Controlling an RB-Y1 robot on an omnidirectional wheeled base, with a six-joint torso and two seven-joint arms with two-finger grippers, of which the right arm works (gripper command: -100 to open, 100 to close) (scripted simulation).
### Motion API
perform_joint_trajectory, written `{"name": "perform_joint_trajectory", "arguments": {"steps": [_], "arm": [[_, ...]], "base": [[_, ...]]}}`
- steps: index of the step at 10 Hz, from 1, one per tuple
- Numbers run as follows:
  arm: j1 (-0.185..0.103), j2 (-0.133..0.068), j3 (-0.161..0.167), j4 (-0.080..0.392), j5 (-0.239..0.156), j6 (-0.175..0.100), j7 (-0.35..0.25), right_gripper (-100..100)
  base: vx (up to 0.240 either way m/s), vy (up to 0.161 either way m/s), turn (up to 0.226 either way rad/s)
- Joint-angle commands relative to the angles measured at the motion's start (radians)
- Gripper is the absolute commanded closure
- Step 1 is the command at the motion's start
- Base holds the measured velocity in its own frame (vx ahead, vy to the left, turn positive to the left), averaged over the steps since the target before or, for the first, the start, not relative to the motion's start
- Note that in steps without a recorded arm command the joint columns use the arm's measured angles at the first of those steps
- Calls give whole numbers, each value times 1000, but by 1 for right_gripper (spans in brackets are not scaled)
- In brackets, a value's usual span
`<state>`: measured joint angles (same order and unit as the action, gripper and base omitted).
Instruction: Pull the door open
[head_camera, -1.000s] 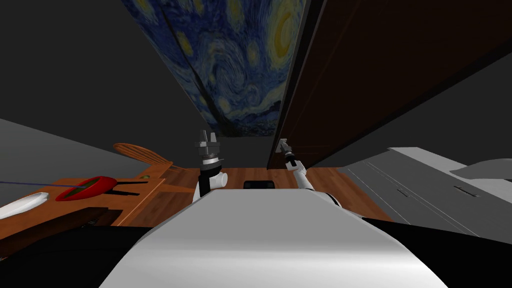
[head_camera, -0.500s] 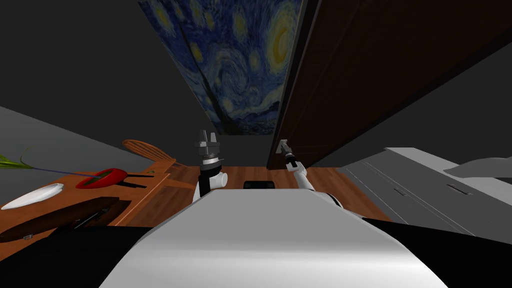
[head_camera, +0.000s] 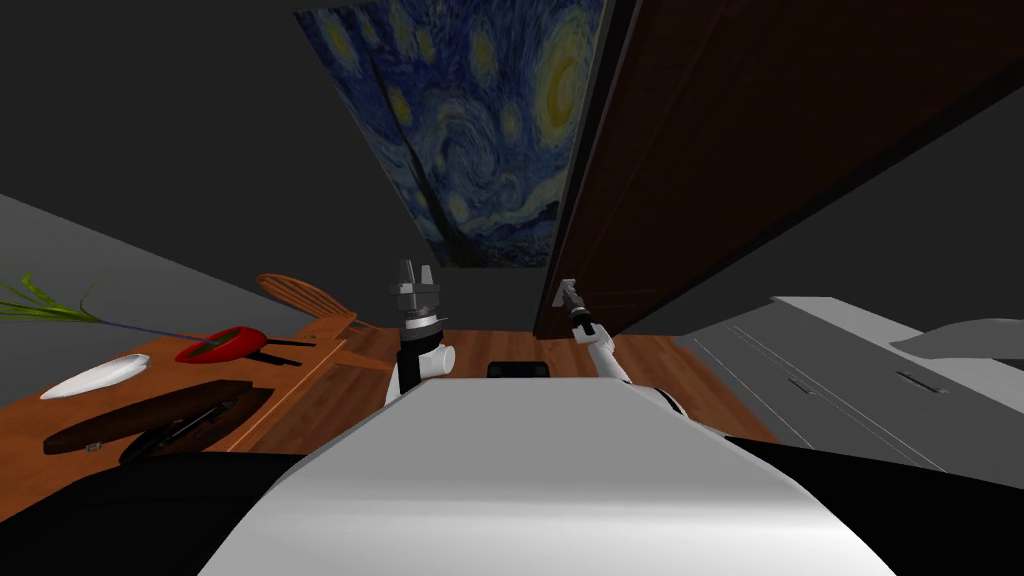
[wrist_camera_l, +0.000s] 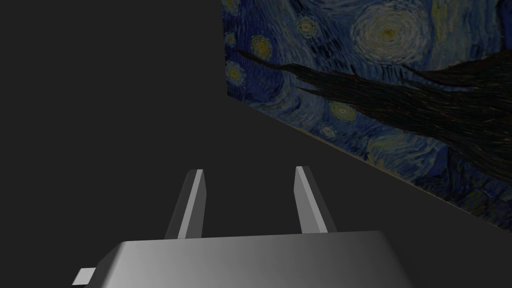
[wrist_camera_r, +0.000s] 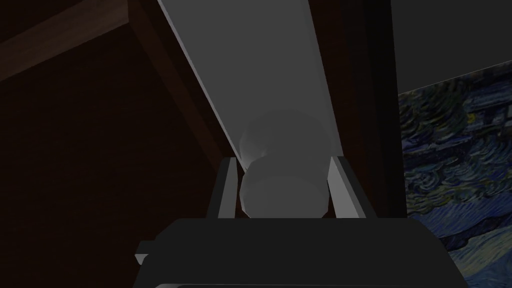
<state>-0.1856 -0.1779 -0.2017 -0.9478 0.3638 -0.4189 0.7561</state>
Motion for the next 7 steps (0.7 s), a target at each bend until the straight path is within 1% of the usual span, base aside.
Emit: {"name": "perform_joint_trajectory", "arguments": {"steps": [1, 3, 4, 6, 7], "arm": [[-7, -9, -16, 33, -6, -10, -1, 100], [-8, -16, -9, 44, -39, -12, -64, 100], [-8, -16, -9, 44, -39, -12, -74, 100], [-11, -23, 0, 56, -75, -14, -143, 100], [-11, -23, 0, 56, -75, -14, -153, 100]], "base": [[-20, -4, -2], [-44, -19, 47], [-37, -21, 23], [-49, -23, 57], [-45, -29, 28]]}}
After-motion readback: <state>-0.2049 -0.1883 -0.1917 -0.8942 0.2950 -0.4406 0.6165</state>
